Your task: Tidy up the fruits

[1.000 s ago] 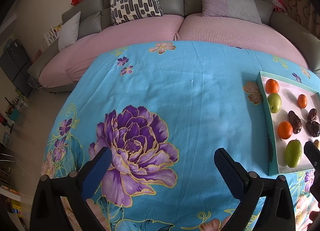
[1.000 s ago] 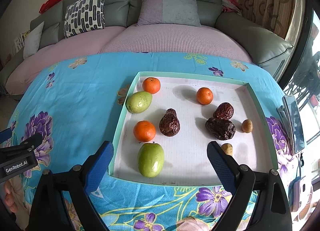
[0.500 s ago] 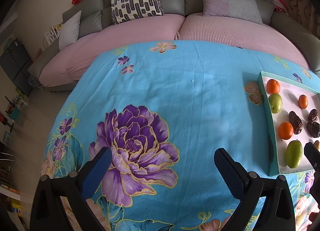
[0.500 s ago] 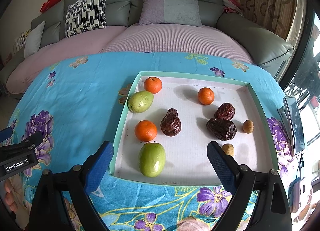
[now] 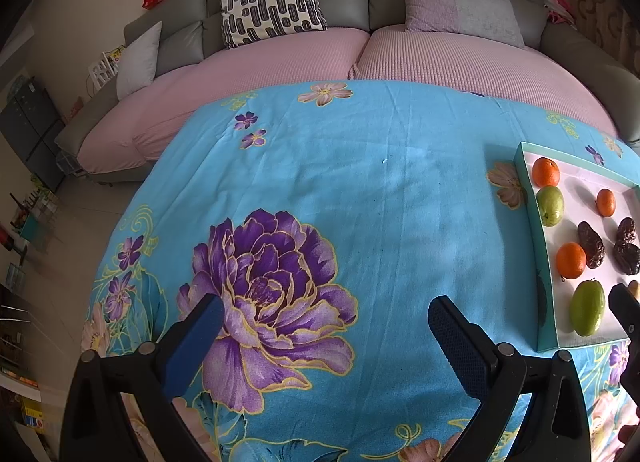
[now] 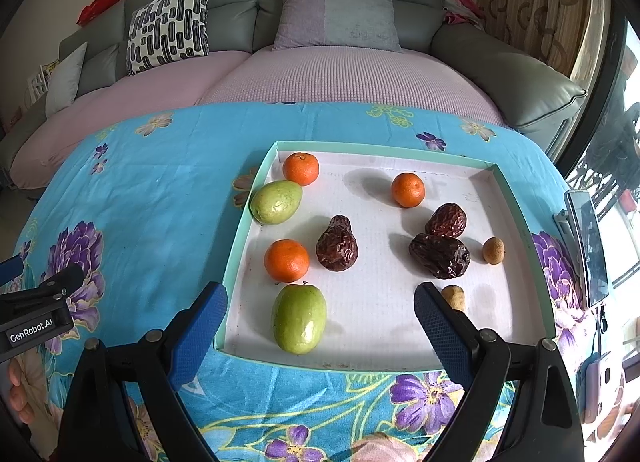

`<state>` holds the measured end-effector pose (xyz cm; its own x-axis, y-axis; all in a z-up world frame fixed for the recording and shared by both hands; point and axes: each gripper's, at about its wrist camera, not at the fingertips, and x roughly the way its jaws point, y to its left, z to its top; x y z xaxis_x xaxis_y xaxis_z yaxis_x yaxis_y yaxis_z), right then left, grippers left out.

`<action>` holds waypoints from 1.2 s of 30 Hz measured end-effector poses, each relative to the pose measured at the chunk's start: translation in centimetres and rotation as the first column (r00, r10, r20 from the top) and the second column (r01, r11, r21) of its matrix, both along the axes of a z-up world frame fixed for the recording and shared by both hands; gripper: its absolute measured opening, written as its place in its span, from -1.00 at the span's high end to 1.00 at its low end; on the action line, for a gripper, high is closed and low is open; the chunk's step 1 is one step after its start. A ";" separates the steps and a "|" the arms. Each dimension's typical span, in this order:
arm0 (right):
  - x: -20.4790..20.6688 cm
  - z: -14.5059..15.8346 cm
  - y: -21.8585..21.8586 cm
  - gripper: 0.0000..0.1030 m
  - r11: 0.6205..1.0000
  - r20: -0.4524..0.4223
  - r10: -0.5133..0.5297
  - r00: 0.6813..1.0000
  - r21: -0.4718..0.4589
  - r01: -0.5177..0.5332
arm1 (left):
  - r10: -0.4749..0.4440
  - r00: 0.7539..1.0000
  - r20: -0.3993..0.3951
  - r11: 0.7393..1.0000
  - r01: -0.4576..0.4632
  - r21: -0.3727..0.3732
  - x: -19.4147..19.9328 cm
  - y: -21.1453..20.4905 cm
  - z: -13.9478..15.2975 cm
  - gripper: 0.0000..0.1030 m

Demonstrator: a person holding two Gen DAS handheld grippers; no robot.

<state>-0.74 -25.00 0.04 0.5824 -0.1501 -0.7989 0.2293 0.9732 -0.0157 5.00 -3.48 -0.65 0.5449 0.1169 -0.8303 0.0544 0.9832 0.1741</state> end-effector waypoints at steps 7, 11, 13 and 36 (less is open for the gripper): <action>0.0 0.0 0.0 -0.84 1.000 -0.001 0.001 1.000 0.000 -0.001 | 0.000 1.000 -0.001 1.000 0.000 0.000 0.0 0.0 0.0 -1.00; 0.0 -0.1 0.0 -0.84 1.000 -0.003 0.001 1.000 0.001 -0.001 | 0.001 1.000 0.000 1.000 -0.001 0.000 0.0 0.0 0.0 -1.00; 0.0 -0.1 0.0 -0.84 1.000 -0.003 0.000 1.000 0.000 0.000 | 0.001 1.000 -0.001 1.000 -0.001 0.000 0.0 0.0 0.0 -1.00; -0.1 -0.2 -0.2 -0.84 1.000 -0.005 0.000 1.000 0.001 0.000 | 0.008 1.000 0.006 1.000 -0.008 0.006 -0.2 0.2 0.1 -1.00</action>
<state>-0.83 -25.17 -0.19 0.5781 -0.1492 -0.8022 0.2293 0.9732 -0.0158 4.83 -3.23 -0.56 0.5490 0.1264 -0.8262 0.0451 0.9826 0.1803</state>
